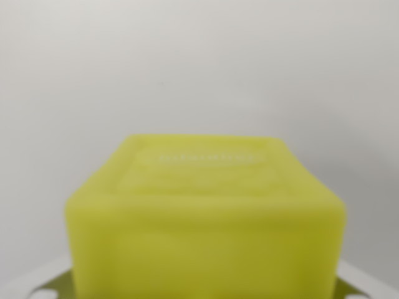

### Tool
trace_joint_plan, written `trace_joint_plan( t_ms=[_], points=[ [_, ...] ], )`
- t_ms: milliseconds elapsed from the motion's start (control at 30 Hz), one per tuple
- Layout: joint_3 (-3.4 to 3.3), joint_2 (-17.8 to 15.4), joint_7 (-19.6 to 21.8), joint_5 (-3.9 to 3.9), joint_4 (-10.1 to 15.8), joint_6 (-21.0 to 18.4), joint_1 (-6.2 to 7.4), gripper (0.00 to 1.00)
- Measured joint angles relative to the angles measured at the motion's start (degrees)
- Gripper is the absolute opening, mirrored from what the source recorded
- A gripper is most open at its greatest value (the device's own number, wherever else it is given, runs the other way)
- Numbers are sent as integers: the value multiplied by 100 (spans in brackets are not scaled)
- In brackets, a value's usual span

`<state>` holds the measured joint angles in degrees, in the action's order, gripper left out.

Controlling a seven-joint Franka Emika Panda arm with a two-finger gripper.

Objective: Pick yellow cube

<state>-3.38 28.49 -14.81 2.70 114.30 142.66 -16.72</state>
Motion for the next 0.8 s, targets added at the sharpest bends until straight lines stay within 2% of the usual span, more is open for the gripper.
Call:
trace_joint_plan(
  t_ms=[800],
  points=[
    [1,-639,56,-84,-30,-674,-10,0]
  ],
)
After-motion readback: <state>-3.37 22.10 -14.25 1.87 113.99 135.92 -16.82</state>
